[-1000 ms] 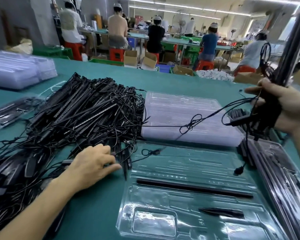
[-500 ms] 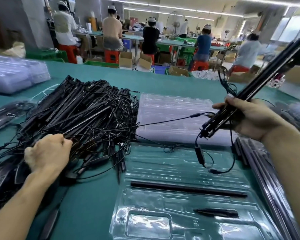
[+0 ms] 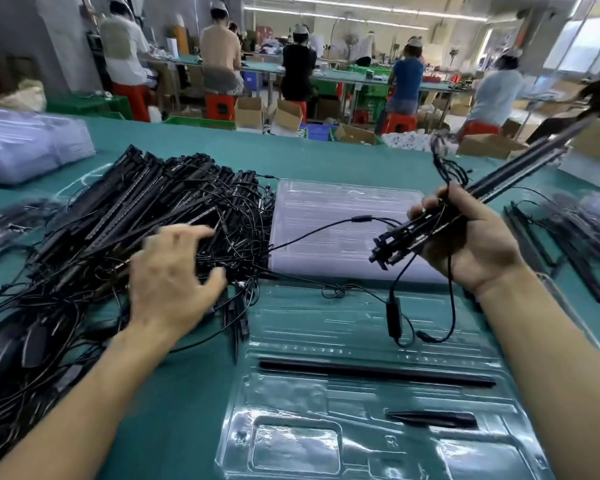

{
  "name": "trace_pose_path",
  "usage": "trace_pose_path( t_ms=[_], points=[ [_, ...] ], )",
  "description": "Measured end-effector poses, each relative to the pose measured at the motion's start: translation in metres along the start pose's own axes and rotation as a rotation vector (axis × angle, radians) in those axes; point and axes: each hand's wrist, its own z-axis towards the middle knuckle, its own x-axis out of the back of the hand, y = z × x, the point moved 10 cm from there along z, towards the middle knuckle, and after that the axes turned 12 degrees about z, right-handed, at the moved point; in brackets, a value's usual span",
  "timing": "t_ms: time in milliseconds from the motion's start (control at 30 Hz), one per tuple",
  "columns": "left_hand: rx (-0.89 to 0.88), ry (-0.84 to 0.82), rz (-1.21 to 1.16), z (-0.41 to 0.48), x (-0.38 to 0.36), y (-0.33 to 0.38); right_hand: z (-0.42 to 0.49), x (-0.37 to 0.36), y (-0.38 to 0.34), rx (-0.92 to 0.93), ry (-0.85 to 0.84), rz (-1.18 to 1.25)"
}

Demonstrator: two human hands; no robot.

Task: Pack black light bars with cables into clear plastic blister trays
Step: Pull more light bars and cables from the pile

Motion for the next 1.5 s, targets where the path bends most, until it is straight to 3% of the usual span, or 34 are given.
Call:
trace_pose_path(
  t_ms=[67,133,267,400,467,600,700,800,933,1067,1133,1200,1333,1400,1500],
  points=[
    [-0.163,-0.092,-0.098,0.005,-0.009,0.045,0.002,-0.01,0.008,-0.013,-0.046,0.029],
    [-0.192,-0.185,-0.131,0.01,-0.025,0.067,0.003,-0.018,0.011,-0.031,-0.094,0.013],
    [-0.174,-0.281,0.127,0.012,-0.06,0.065,0.003,-0.026,0.002,-0.062,-0.169,0.004],
    [-0.102,-0.364,0.29,0.002,-0.08,0.021,0.003,-0.005,-0.046,0.092,-0.088,0.117],
    [-0.136,-0.279,0.264,-0.001,-0.072,0.018,0.004,0.017,-0.065,0.168,0.036,0.055],
    [-0.14,0.158,-0.011,0.009,-0.002,0.034,0.003,0.045,-0.074,0.233,0.25,-0.325],
    [-0.186,0.358,-0.083,0.017,0.046,0.06,0.006,0.016,-0.045,0.19,0.098,-0.614],
    [-0.255,0.418,-0.114,0.022,0.074,0.101,0.005,-0.028,0.014,0.003,-0.164,-0.636],
    [-0.295,0.308,-0.279,0.017,0.075,0.141,-0.001,-0.069,0.076,-0.126,-0.369,-0.715],
    [-0.164,0.153,-0.637,0.007,0.051,0.124,0.0,-0.068,0.093,-0.144,-0.351,-0.829],
    [-0.14,0.016,-0.697,-0.006,0.03,0.112,0.004,-0.058,0.081,-0.134,-0.256,-0.778],
    [-0.127,-0.173,-0.583,-0.023,0.003,0.096,0.011,-0.051,0.059,-0.07,-0.17,-0.618],
    [-0.291,-0.405,-0.063,-0.058,-0.042,0.061,0.022,-0.046,0.017,0.004,-0.105,-0.284],
    [-0.272,-0.422,-0.017,-0.065,-0.05,0.044,0.024,-0.038,0.009,-0.011,-0.059,-0.28],
    [-0.177,-0.301,-0.057,-0.06,-0.051,0.027,0.03,-0.02,0.003,0.032,0.058,-0.461]
  ],
)
